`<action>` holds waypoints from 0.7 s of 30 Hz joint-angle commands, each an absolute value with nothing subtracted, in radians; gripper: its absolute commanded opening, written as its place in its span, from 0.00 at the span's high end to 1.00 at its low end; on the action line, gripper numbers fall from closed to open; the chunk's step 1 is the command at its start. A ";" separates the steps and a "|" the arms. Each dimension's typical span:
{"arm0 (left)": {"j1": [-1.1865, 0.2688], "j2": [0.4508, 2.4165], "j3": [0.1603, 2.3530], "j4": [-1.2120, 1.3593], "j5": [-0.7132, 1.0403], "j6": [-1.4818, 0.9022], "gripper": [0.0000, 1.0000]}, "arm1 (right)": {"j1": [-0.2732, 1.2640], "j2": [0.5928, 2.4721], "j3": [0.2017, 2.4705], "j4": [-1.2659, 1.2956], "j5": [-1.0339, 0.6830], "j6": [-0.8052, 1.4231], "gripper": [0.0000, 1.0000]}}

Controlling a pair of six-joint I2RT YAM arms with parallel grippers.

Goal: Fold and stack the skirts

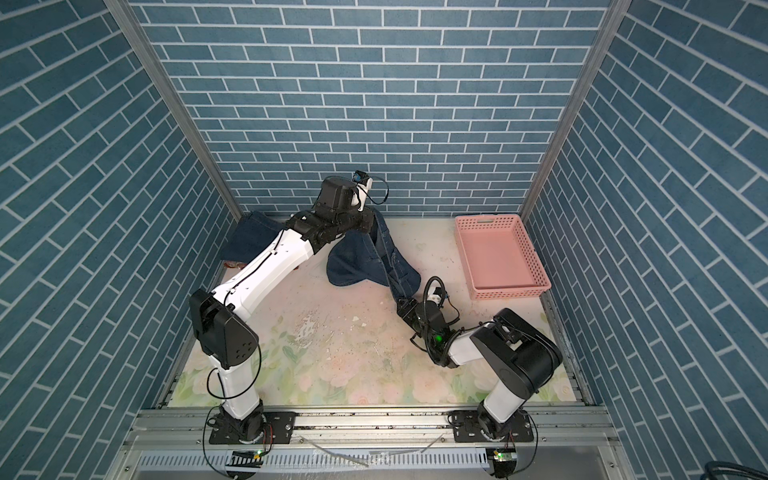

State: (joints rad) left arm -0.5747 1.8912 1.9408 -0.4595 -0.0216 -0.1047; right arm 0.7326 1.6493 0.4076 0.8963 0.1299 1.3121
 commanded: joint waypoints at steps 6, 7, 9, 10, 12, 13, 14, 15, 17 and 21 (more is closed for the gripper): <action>-0.572 1.888 1.936 -0.437 -0.029 -0.129 1.00 | 0.750 1.768 0.540 1.033 0.171 1.635 0.40; -0.572 1.888 1.936 -0.436 -0.029 -0.129 1.00 | 0.753 1.779 0.549 1.030 0.175 1.663 0.41; -0.572 1.890 1.933 -0.433 -0.027 -0.131 1.00 | 0.756 1.809 0.572 1.033 0.178 1.708 0.46; -0.572 1.891 1.934 -0.433 -0.028 -0.130 1.00 | 0.756 1.818 0.579 1.034 0.182 1.719 0.51; -0.572 1.888 1.933 -0.435 -0.029 -0.130 1.00 | 0.754 1.823 0.574 1.046 0.198 1.726 0.71; -0.571 1.884 1.933 -0.436 -0.031 -0.129 1.00 | 0.751 1.816 0.567 1.047 0.205 1.718 0.84; -0.572 1.880 1.933 -0.437 -0.035 -0.126 1.00 | 0.746 1.798 0.560 1.033 0.206 1.701 0.95; -0.571 1.876 1.935 -0.439 -0.041 -0.125 1.00 | 0.741 1.773 0.557 1.000 0.205 1.675 1.00; -0.571 1.870 1.948 -0.449 -0.056 -0.113 1.00 | 0.736 1.697 0.562 0.893 0.198 1.601 1.00; -0.559 1.854 2.005 -0.493 -0.094 -0.107 1.00 | 0.733 1.466 0.626 0.523 0.212 1.375 1.00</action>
